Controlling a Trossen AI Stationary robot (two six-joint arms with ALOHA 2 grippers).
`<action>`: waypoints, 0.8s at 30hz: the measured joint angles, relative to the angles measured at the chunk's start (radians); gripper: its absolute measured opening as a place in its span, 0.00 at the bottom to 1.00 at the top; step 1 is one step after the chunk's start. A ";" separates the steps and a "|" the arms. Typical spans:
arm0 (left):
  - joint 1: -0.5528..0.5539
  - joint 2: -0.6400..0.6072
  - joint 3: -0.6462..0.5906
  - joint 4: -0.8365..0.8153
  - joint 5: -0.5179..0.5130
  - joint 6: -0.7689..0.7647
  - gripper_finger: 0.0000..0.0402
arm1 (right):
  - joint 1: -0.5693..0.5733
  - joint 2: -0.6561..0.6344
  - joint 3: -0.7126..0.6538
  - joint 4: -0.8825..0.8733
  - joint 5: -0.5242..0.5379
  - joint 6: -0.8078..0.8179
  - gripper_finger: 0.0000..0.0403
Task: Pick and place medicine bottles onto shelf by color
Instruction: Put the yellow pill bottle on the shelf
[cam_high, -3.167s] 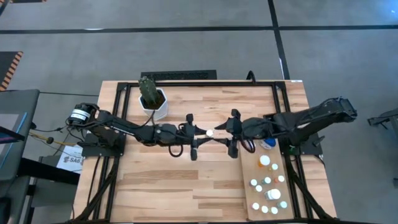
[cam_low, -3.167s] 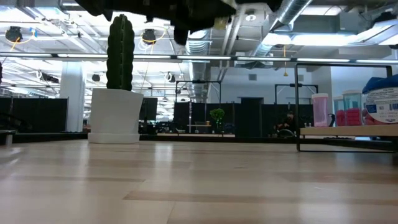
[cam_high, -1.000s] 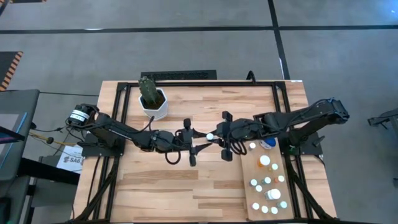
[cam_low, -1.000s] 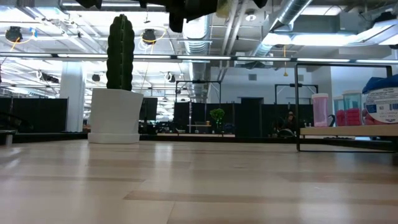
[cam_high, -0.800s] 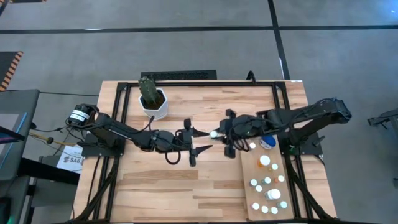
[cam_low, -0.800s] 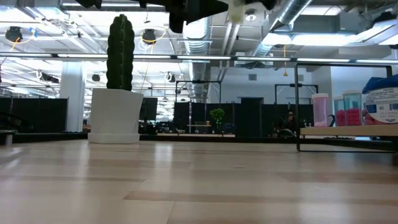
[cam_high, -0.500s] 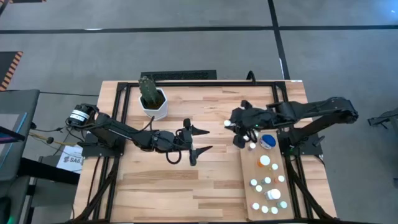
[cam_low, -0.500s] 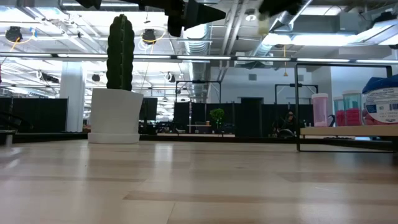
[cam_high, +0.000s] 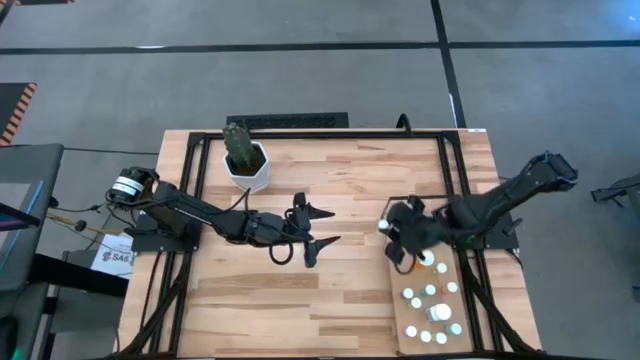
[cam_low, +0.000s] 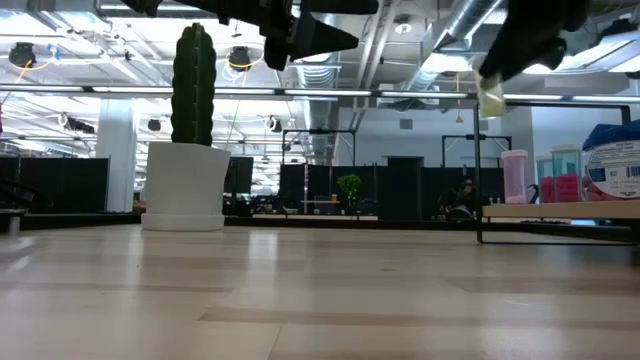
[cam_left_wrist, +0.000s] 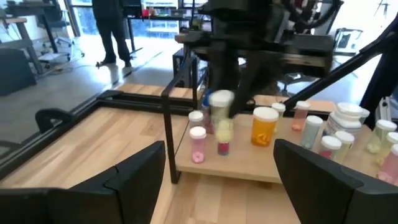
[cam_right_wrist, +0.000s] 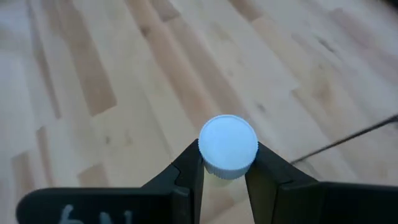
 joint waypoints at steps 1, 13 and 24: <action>0.000 0.000 0.000 -0.007 -0.002 -0.003 0.72 | 0.025 0.004 -0.009 0.006 0.011 0.026 0.25; -0.001 0.000 0.000 -0.056 -0.005 -0.054 0.72 | 0.335 0.021 -0.062 0.008 0.218 0.151 0.25; -0.014 0.000 0.000 -0.057 -0.005 -0.080 0.72 | 0.446 0.021 -0.210 0.081 0.257 0.413 0.25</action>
